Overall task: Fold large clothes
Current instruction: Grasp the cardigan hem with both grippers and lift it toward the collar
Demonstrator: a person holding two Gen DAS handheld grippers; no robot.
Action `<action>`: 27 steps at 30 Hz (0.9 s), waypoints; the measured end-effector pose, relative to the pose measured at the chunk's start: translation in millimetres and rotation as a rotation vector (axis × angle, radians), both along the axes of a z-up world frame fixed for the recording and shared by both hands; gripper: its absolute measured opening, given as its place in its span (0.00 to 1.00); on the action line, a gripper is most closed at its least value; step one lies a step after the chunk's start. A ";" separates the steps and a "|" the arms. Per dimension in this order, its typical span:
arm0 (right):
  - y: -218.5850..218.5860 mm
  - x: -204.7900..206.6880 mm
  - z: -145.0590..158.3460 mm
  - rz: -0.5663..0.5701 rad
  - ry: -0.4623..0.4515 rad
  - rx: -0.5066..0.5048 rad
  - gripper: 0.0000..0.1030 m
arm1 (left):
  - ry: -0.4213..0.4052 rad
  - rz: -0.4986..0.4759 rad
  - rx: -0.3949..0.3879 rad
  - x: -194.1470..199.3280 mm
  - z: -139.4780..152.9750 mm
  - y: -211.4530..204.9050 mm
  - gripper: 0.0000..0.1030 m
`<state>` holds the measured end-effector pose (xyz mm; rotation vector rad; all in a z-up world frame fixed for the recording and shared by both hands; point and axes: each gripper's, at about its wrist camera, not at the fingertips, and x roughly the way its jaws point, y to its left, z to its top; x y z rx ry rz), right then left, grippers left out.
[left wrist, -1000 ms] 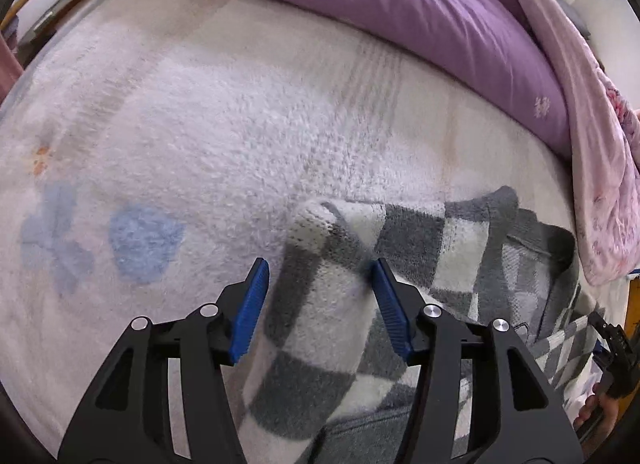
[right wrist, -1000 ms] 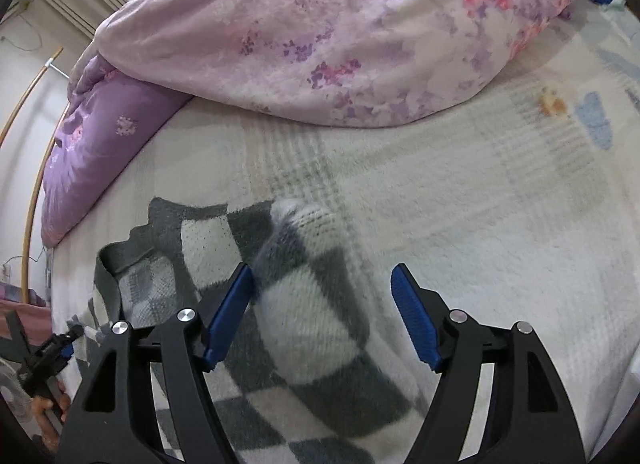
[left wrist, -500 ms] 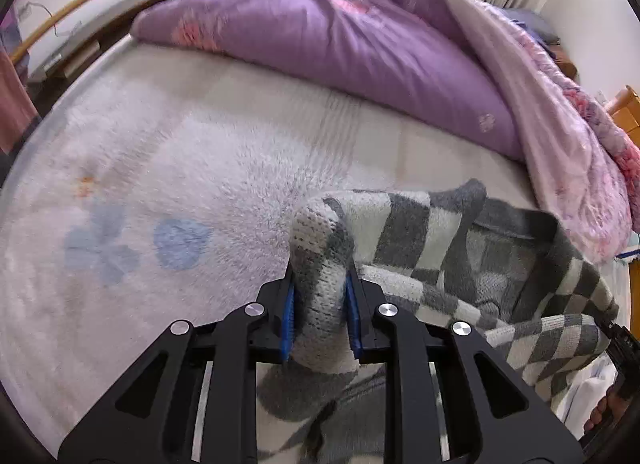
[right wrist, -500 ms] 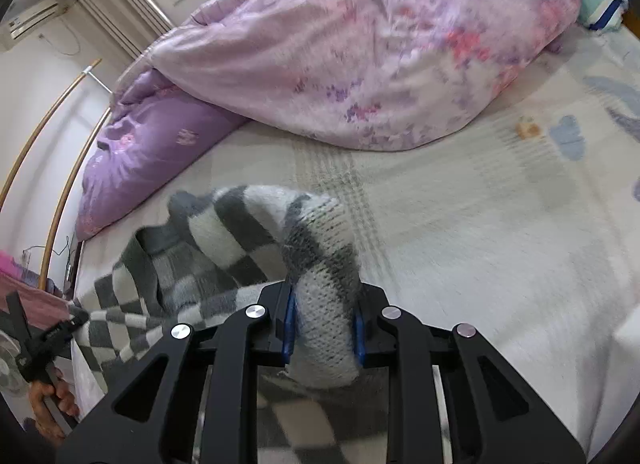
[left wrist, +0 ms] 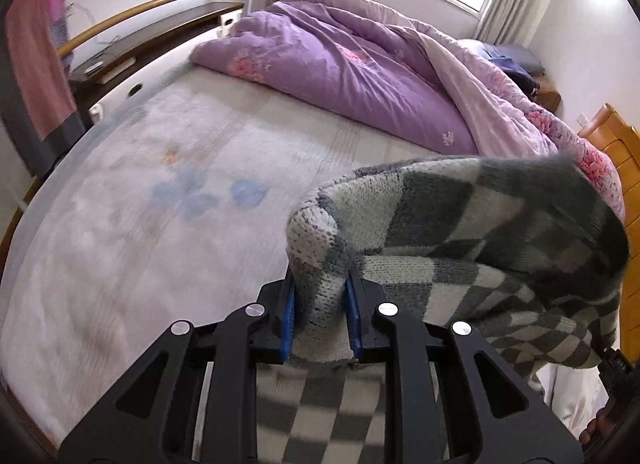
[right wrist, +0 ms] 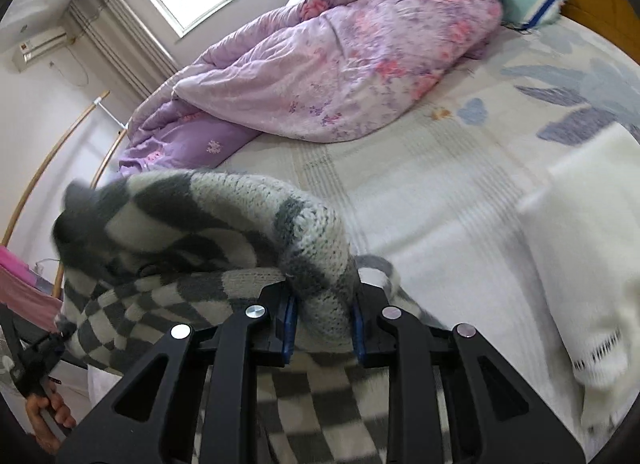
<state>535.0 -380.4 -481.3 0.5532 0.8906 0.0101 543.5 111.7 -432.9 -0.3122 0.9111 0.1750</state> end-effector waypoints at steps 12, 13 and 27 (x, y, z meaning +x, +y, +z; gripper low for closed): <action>-13.0 -134.0 -19.4 -0.099 0.021 0.023 0.20 | 0.036 0.065 -0.042 -164.1 -46.3 2.5 0.19; -13.1 -149.7 -24.2 -0.109 0.026 0.021 0.20 | 0.041 0.062 -0.043 -176.7 -52.0 4.0 0.19; -6.7 -247.1 -76.2 -0.097 0.106 -0.053 0.23 | 0.141 0.012 -0.042 -281.3 -103.8 1.9 0.22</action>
